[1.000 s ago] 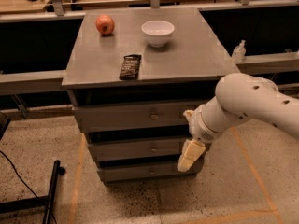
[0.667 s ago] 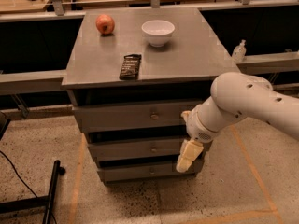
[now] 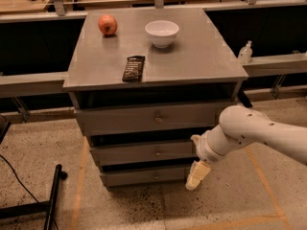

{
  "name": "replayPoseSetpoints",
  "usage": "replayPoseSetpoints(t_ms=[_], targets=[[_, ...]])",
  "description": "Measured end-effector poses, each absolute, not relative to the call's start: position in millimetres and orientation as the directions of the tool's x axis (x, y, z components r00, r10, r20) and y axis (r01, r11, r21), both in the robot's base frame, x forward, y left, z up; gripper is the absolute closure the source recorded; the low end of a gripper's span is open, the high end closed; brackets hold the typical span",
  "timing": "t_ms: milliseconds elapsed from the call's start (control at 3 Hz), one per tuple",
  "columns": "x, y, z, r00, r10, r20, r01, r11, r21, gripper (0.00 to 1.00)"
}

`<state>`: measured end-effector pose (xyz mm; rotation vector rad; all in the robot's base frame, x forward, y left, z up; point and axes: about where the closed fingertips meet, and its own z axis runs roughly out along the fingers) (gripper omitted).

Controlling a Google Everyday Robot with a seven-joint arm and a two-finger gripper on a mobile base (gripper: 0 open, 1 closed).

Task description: Open bottom drawer

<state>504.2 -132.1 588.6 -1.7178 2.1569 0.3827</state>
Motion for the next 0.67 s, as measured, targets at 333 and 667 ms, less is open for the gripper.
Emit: replayPoseSetpoints(t_ms=[333, 667], targets=[[513, -140, 537, -0.209, -0.855, -0.474, -0.971, 0.239, -0.003, 0.0], [520, -143, 500, -0.224, -0.796, -0.562, -0.968, 0.248, 0.033, 0.0]])
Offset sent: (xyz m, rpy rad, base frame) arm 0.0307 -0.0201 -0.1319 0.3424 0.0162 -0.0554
